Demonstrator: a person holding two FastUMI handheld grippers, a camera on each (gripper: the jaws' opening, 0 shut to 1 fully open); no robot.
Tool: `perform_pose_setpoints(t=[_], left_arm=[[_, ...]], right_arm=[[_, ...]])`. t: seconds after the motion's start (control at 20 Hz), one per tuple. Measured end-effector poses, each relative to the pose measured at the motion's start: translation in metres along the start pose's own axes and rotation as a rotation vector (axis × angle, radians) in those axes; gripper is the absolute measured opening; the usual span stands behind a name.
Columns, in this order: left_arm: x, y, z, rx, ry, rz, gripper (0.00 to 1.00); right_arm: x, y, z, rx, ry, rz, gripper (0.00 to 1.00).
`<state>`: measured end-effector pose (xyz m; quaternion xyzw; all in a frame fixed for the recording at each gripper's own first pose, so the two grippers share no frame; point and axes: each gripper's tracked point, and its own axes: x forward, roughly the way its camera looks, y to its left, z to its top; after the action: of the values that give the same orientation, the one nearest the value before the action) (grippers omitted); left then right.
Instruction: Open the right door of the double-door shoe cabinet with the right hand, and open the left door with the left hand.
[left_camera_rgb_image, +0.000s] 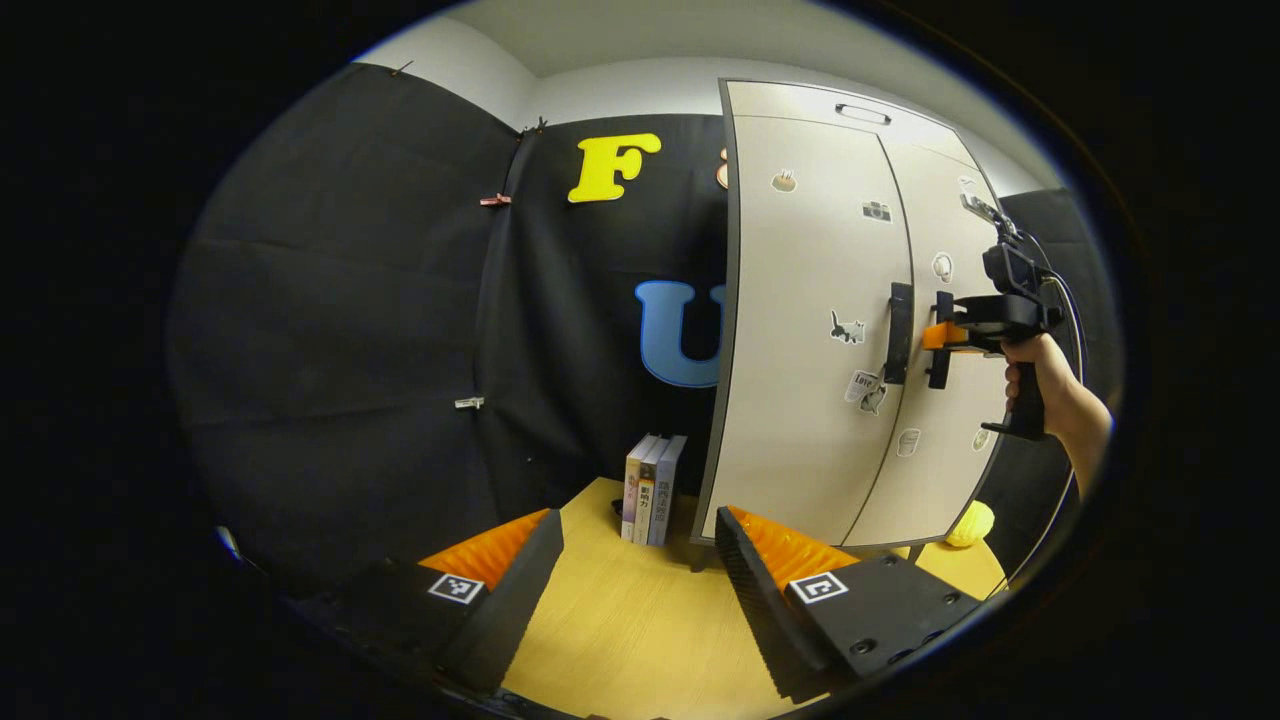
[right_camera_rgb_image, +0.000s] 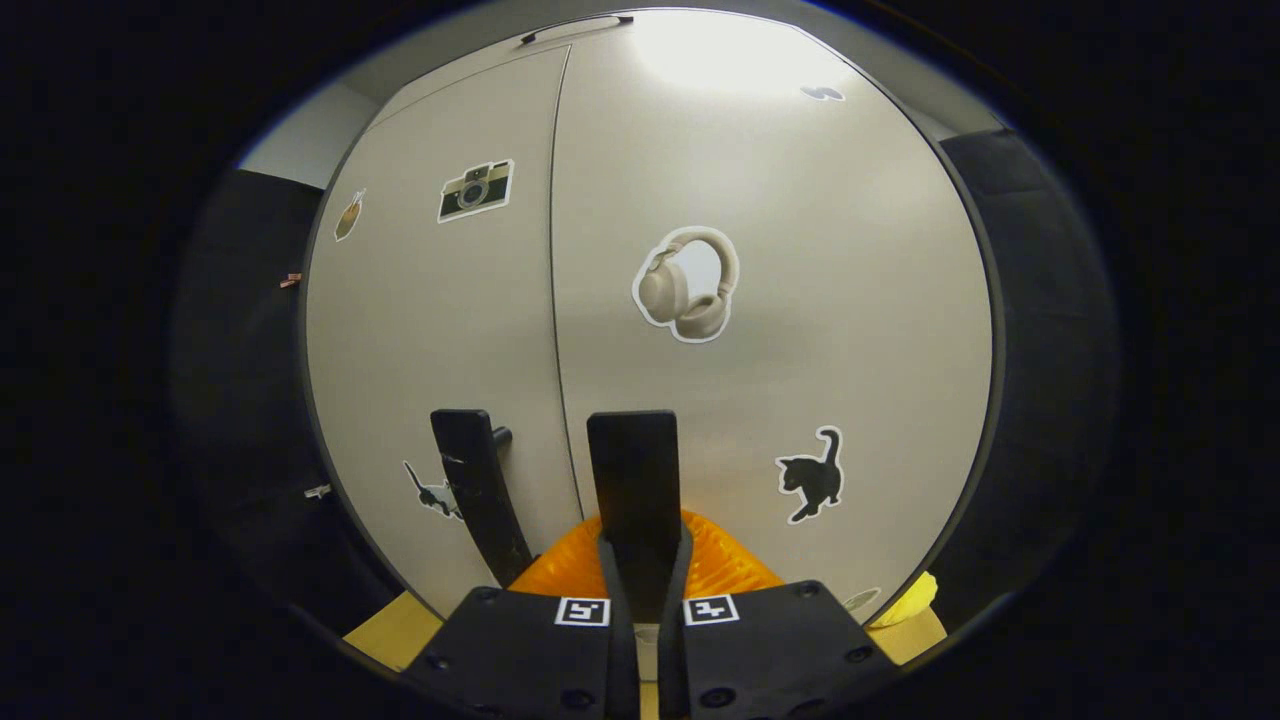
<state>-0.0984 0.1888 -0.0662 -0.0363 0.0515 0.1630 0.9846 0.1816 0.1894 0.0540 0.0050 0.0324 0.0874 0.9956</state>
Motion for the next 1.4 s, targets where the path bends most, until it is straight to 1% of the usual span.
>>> perform_pose_setpoints(t=[0.2,0.35,0.45,0.6,0.9,1.15,1.25,1.4], left_arm=[[-0.004,-0.005,0.001,0.029,-0.006,-0.011,0.95],[-0.007,-0.016,0.002,0.042,-0.006,-0.042,0.95],[-0.004,-0.029,-0.001,0.043,0.006,-0.069,0.95],[0.003,-0.054,-0.007,0.015,0.041,-0.125,0.95],[0.014,-0.101,0.006,0.086,-0.001,-0.212,0.95],[0.017,-0.127,0.004,0.045,0.024,-0.263,0.95],[0.018,-0.133,0.003,0.040,0.029,-0.268,0.95],[0.022,-0.139,0.002,0.036,0.030,-0.267,0.95]], right_arm=[[-0.015,-0.001,-0.001,0.007,-0.001,0.029,0.12],[-0.036,-0.005,-0.003,0.001,0.010,0.051,0.12],[-0.052,-0.010,-0.001,0.000,0.004,0.059,0.12],[-0.071,-0.019,0.000,-0.008,0.001,0.068,0.12],[-0.110,-0.042,0.001,-0.005,-0.018,0.075,0.11],[-0.116,-0.051,0.000,0.020,-0.002,0.104,0.11],[-0.119,-0.055,0.000,0.041,0.003,0.115,0.11],[-0.121,-0.057,0.001,0.032,0.004,0.121,0.11]])
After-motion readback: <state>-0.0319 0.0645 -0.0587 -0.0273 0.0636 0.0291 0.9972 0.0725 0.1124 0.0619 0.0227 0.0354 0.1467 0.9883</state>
